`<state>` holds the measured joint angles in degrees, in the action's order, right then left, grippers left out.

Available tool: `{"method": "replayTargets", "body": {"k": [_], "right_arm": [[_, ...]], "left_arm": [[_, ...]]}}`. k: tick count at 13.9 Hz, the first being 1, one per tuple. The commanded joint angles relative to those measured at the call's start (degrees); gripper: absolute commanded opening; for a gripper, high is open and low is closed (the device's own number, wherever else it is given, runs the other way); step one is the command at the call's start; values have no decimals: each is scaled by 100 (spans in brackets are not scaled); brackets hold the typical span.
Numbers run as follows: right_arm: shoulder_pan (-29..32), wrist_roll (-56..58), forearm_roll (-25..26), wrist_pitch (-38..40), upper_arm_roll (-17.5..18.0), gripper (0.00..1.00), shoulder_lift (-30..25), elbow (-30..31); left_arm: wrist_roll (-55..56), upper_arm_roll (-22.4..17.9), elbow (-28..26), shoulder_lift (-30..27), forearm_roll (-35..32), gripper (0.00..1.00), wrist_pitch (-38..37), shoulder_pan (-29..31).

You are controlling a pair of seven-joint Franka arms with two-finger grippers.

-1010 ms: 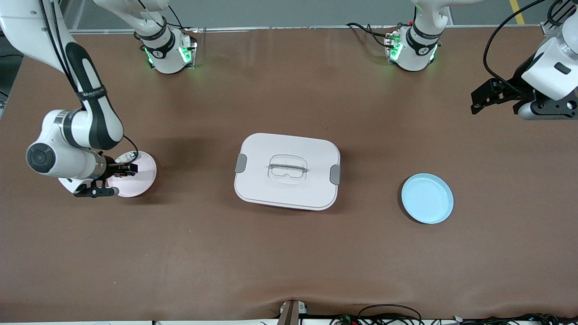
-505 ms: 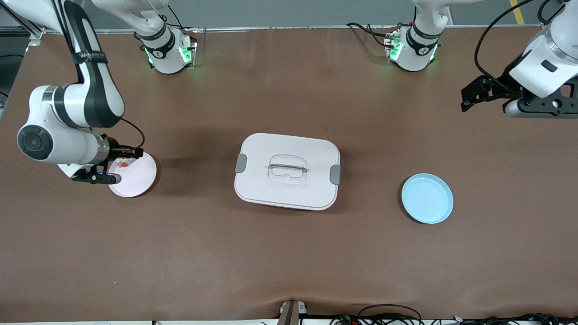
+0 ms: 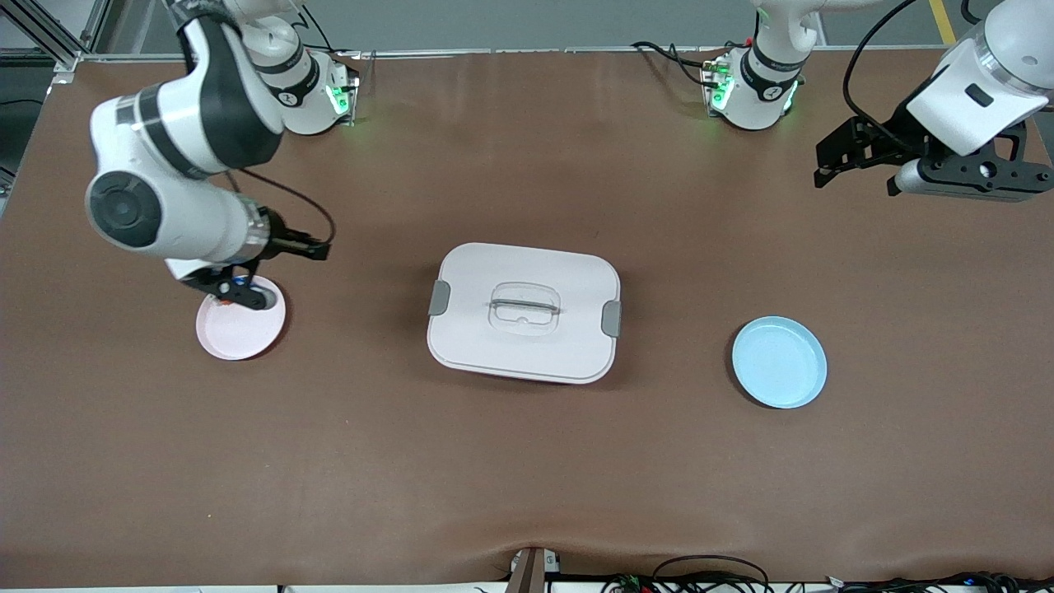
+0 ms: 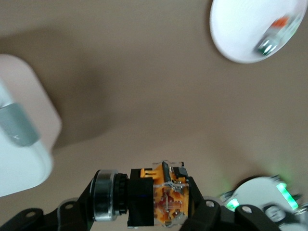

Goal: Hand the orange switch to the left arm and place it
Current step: 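Carry the switch over the box while the left gripper reaches it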

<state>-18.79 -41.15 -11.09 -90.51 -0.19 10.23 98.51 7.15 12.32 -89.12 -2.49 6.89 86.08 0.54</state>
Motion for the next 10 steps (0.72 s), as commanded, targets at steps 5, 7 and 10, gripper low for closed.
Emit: {"method": "replayTargets", "body": {"k": [5, 7, 10], "right_arm": [[-1248, -2737, -1684, -737, -69, 20, 365, -806], [-1565, -3309, -2062, -1352, -69, 20, 567, -946], [-1996, -4206, -2257, -1803, -69, 18, 1041, -1420]], "left_arm": [[-91, 227, -712, -348, 795, 100, 848, 43], [-100, 236, -1088, -506, 1242, 100, 1234, 43], [-144, 350, -1739, -761, 1858, 100, 1920, 34]]}}
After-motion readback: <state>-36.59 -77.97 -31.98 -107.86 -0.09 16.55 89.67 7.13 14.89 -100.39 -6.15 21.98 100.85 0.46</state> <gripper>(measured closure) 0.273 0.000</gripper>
